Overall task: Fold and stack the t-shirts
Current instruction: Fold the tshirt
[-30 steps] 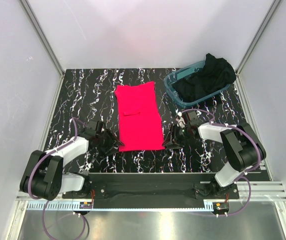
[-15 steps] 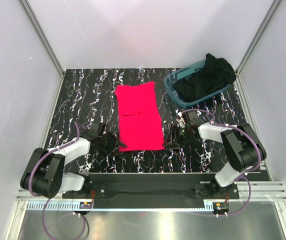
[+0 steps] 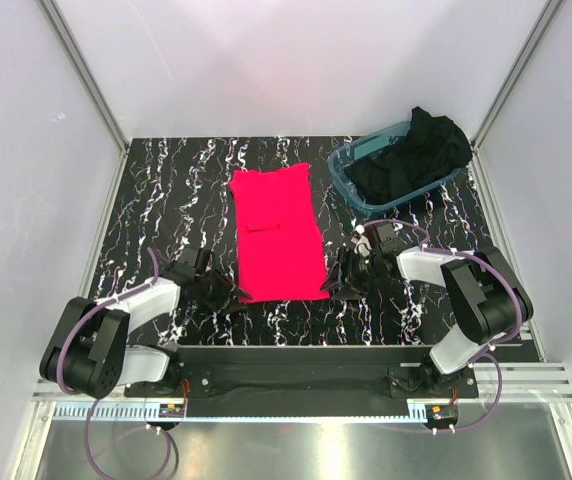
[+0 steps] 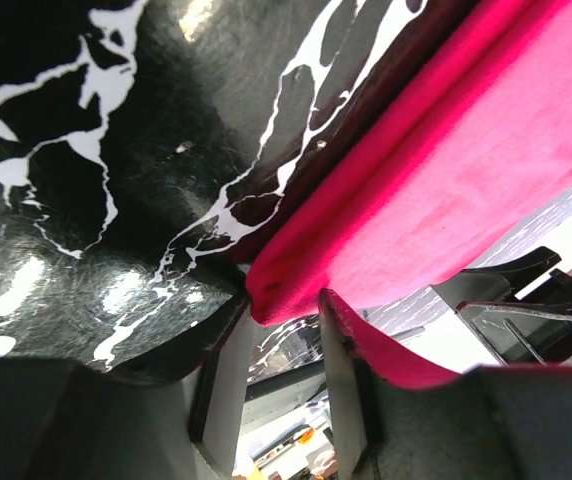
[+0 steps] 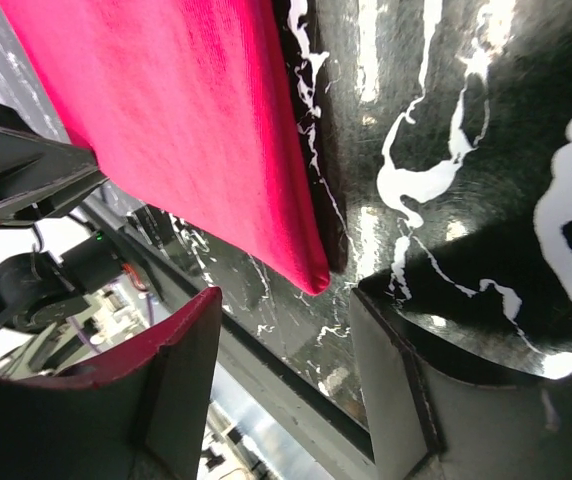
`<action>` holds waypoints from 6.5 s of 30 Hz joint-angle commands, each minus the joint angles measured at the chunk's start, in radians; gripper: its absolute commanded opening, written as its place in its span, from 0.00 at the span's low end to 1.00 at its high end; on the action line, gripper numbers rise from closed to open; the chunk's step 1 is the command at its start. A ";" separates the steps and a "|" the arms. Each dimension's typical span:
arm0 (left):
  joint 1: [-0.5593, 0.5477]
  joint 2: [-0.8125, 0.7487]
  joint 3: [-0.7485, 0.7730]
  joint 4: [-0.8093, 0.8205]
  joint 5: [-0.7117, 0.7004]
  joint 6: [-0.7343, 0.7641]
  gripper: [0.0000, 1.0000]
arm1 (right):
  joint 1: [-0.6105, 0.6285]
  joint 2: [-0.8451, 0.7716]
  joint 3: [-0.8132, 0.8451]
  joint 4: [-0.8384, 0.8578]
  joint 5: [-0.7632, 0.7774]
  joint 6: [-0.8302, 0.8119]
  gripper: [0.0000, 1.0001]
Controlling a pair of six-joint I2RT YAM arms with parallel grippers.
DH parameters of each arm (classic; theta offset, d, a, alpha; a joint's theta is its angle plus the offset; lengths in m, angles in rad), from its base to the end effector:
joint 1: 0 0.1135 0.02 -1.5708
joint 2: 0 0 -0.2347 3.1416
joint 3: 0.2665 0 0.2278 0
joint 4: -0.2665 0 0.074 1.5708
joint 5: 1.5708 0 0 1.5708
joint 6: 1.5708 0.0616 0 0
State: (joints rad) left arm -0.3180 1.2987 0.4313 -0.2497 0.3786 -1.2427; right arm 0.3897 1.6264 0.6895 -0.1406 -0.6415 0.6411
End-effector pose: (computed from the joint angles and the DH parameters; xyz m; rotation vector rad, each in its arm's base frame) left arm 0.1851 -0.0849 0.0928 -1.2007 2.7021 -0.8819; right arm 0.2357 0.1367 0.0977 0.1187 2.8083 1.1573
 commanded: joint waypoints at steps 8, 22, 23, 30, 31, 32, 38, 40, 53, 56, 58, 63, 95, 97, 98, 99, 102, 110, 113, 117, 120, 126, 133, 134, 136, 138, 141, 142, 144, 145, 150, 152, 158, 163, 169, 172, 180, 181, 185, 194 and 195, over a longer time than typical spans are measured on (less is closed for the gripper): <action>-0.009 0.054 -0.054 -0.129 -0.185 0.072 0.31 | 0.040 0.076 -0.042 -0.022 0.138 0.041 0.59; -0.009 0.067 -0.045 -0.128 -0.185 0.123 0.13 | 0.041 0.118 -0.041 -0.017 0.203 0.101 0.54; -0.009 0.068 -0.042 -0.129 -0.190 0.130 0.12 | 0.040 0.131 -0.030 -0.013 0.210 0.101 0.52; -0.009 0.057 -0.010 -0.172 -0.214 0.212 0.00 | 0.118 0.136 0.133 -0.195 0.350 -0.036 0.05; -0.012 0.044 -0.009 -0.181 -0.214 0.221 0.00 | 0.130 0.121 0.140 -0.203 0.338 -0.043 0.02; -0.013 0.034 -0.008 -0.186 -0.216 0.239 0.00 | 0.133 0.110 0.140 -0.221 0.324 -0.043 0.00; -0.081 -0.102 0.032 -0.324 -0.290 0.273 0.00 | 0.181 -0.038 0.093 -0.277 0.309 -0.011 0.00; -0.093 -0.156 0.017 -0.367 -0.291 0.258 0.00 | 0.187 -0.124 0.062 -0.306 0.307 0.017 0.00; -0.105 -0.478 0.185 -0.599 -0.306 0.224 0.00 | 0.192 -0.220 0.250 -0.471 0.253 -0.003 0.00; -0.095 -0.339 0.369 -0.611 -0.349 0.282 0.00 | 0.163 -0.125 0.415 -0.520 0.253 -0.035 0.00; -0.073 -0.241 0.516 -0.625 -0.363 0.322 0.00 | 0.129 -0.048 0.529 -0.550 0.244 -0.064 0.00; 0.025 0.082 0.749 -0.576 -0.279 0.460 0.00 | 0.057 0.125 0.758 -0.620 0.204 -0.139 0.00; 0.212 1.071 1.787 -0.257 -0.165 0.719 0.31 | -0.118 1.043 1.929 -0.461 0.154 -0.113 0.40; 0.220 1.070 1.833 -0.269 -0.205 0.730 0.43 | -0.121 1.041 1.952 -0.424 0.175 -0.121 0.47; 0.223 1.044 1.796 -0.228 -0.204 0.730 0.44 | -0.124 1.038 1.963 -0.427 0.183 -0.121 0.47; 0.223 0.975 1.697 -0.167 -0.201 0.733 0.45 | -0.129 1.021 1.966 -0.433 0.199 -0.118 0.47; 0.217 0.857 1.553 -0.119 -0.195 0.732 0.52 | -0.126 0.954 1.906 -0.450 0.183 -0.123 0.48; 0.155 0.663 1.124 -0.065 -0.061 0.683 0.37 | -0.012 0.814 1.716 -0.663 0.239 -0.305 0.48; 0.125 0.685 1.081 -0.107 -0.099 0.667 0.36 | 0.046 0.814 1.687 -0.746 0.307 -0.357 0.48; 0.117 0.763 1.116 -0.224 -0.150 0.641 0.31 | 0.084 0.817 1.621 -0.787 0.359 -0.371 0.48; 0.115 0.806 1.159 -0.338 -0.214 0.640 0.29 | 0.107 0.828 1.582 -0.829 0.413 -0.396 0.49; 0.103 0.807 1.080 -0.419 -0.259 0.629 0.28 | 0.130 0.771 1.402 -0.794 0.465 -0.417 0.49; 0.065 0.608 0.715 -0.355 -0.231 0.574 0.27 | 0.170 0.597 1.078 -0.700 0.396 -0.377 0.49; 0.048 0.547 0.666 -0.352 -0.230 0.562 0.27 | 0.178 0.537 0.987 -0.686 0.367 -0.364 0.49; 0.031 0.466 0.535 -0.329 -0.212 0.545 0.27 | 0.205 0.471 0.896 -0.656 0.341 -0.322 0.49; 0.017 0.341 0.457 -0.319 -0.205 0.529 0.27 | 0.222 0.368 0.765 -0.617 0.292 -0.279 0.49; 0.019 0.196 0.389 -0.344 -0.205 0.568 0.32 | 0.244 0.245 0.642 -0.588 0.230 -0.227 0.50; 0.019 0.160 0.408 -0.379 -0.217 0.587 0.34 | 0.244 0.218 0.625 -0.588 0.226 -0.224 0.52; 0.022 0.075 0.438 -0.411 -0.234 0.655 0.38 | 0.242 0.159 0.620 -0.597 0.261 -0.248 0.57; 0.025 0.048 0.452 -0.421 -0.242 0.679 0.46 | 0.242 0.149 0.643 -0.597 0.278 -0.270 0.64; 0.103 0.020 0.535 -0.390 -0.218 0.788 0.58 | 0.222 0.246 0.822 -0.606 0.327 -0.420 0.72; 0.138 0.056 0.566 -0.396 -0.225 0.815 0.58 | 0.213 0.318 0.879 -0.619 0.321 -0.451 0.72; 0.184 0.203 0.609 -0.370 -0.176 0.870 0.58 | 0.147 0.438 1.018 -0.628 0.280 -0.457 0.69; 0.192 0.280 0.633 -0.333 -0.119 0.858 0.55 | 0.130 0.504 1.062 -0.617 0.183 -0.459 0.64; 0.195 0.338 0.675 -0.326 -0.129 0.853 0.53 | 0.132 0.537 1.078 -0.594 0.151 -0.452 0.61; 0.197 0.336 0.678 -0.321 -0.135 0.853 0.54 | 0.130 0.547 1.088 -0.565 0.134 -0.440 0.61; 0.207 0.373 0.692 -0.309 -0.116 0.858 0.53 | 0.132 0.612 1.179 -0.583 0.123 -0.413 0.43; 0.206 0.379 0.692 -0.304 -0.115 0.856 0.53 | 0.130 0.615 1.182 -0.588 0.121 -0.408 0.41; 0.208 0.399 0.698 -0.299 -0.106 0.853 0.52 | 0.130 0.622 1.191 -0.594 0.115 -0.402 0.38; 0.211 0.413 0.715 -0.260 -0.084 0.851 0.30 | 0.132 0.625 1.200 -0.605 0.114 -0.393 0.19; 0.211 0.400 0.713 -0.255 -0.083 0.853 0.21 | 0.132 0.619 1.202 -0.609 0.121 -0.388 0.16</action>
State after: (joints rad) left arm -0.1127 1.7191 1.1000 -0.5579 0.2668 -0.4065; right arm 0.5137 2.2570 1.8431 -0.7399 -0.5022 0.2424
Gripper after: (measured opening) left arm 0.244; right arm 0.188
